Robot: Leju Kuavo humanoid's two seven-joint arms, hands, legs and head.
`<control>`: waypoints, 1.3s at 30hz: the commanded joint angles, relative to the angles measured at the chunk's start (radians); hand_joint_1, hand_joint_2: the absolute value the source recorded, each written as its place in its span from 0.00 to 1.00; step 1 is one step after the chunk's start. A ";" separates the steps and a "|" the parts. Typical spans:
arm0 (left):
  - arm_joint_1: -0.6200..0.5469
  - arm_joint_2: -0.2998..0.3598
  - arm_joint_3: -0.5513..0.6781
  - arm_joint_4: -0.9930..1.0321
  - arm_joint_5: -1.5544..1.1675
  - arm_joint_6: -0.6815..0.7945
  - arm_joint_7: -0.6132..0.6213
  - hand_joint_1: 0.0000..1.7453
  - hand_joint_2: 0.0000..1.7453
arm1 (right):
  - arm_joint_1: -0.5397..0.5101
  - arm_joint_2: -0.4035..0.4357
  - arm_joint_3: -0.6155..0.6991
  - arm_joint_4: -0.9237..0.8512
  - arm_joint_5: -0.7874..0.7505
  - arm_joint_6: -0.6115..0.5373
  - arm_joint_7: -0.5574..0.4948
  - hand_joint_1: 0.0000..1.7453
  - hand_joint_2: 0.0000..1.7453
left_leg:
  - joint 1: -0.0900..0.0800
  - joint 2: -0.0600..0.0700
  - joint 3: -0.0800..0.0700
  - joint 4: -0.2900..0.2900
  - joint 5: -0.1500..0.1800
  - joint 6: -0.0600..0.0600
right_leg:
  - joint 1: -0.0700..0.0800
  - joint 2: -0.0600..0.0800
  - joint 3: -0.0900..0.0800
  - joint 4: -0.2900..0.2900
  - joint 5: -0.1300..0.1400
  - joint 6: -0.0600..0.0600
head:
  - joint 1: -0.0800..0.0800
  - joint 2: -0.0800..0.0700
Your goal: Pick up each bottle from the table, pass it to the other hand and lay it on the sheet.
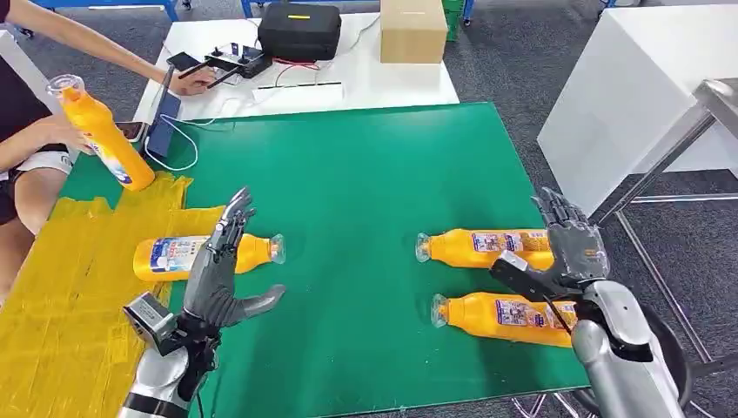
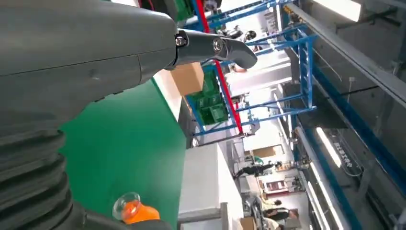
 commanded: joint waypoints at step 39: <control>-0.157 0.007 -0.039 0.211 0.133 -0.103 -0.003 0.00 1.00 | -0.552 0.045 0.407 0.946 0.090 0.109 0.080 0.12 1.00 | 0.001 -0.001 0.003 0.001 0.000 -0.001 | 0.001 0.001 0.003 -0.001 0.000 0.000 | 0.000 0.000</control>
